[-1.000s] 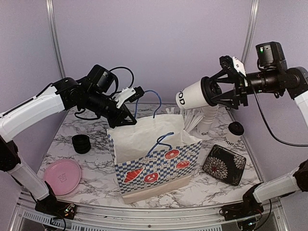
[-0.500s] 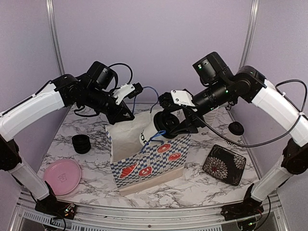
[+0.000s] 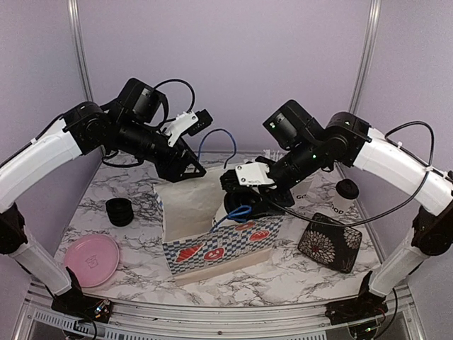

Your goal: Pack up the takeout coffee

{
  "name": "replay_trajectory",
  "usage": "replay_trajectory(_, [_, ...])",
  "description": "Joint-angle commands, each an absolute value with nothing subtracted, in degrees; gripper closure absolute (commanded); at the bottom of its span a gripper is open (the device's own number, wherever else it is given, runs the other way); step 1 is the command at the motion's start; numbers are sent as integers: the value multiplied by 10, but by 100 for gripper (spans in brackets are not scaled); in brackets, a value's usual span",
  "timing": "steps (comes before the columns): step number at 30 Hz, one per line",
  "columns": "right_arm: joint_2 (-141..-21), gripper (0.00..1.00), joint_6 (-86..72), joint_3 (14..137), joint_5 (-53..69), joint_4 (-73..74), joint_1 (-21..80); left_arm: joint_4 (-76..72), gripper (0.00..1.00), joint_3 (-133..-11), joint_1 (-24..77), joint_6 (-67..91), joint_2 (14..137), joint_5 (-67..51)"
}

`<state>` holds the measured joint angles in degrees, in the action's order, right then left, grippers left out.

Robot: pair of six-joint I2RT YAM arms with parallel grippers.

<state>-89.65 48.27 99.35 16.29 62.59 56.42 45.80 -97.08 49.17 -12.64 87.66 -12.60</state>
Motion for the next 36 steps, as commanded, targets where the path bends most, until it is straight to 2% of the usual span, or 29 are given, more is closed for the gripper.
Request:
replay_trajectory(1, [-846, 48, 509, 955, 140, 631, 570, 462, 44, -1033, 513, -131, 822, -145])
replay_trajectory(3, [-844, 48, 524, 958, 143, 639, 570, 459, 41, -1047, 512, -134, 813, -120])
replay_trajectory(6, [-853, 47, 548, 979, 160, 666, 570, 436, 36, -1040, 512, -126, 799, -20])
replay_trajectory(10, [-893, 47, 573, 1039, 180, 734, 572, 405, 36, -1014, 493, -89, 805, 103])
replay_trajectory(16, [-939, 47, 553, 1095, 169, 787, 597, 375, 36, -962, 397, -39, 832, 106])
replay_trajectory(20, [-931, 47, 537, 1076, 129, 786, 642, 358, 37, -936, 342, -40, 872, 52])
replay_trajectory(25, [-940, 46, 527, 1075, 48, 786, 678, 342, 38, -924, 340, -53, 913, -103])
replay_trajectory(29, [-952, 46, 523, 1084, 17, 786, 679, 323, 39, -940, 340, -61, 898, -108])
replay_trajectory(33, [-960, 46, 517, 1093, 7, 786, 679, 251, 37, -926, 341, -100, 852, -282])
replay_trajectory(36, [-959, 46, 518, 1096, 5, 786, 678, 234, 35, -943, 356, -98, 873, -347])
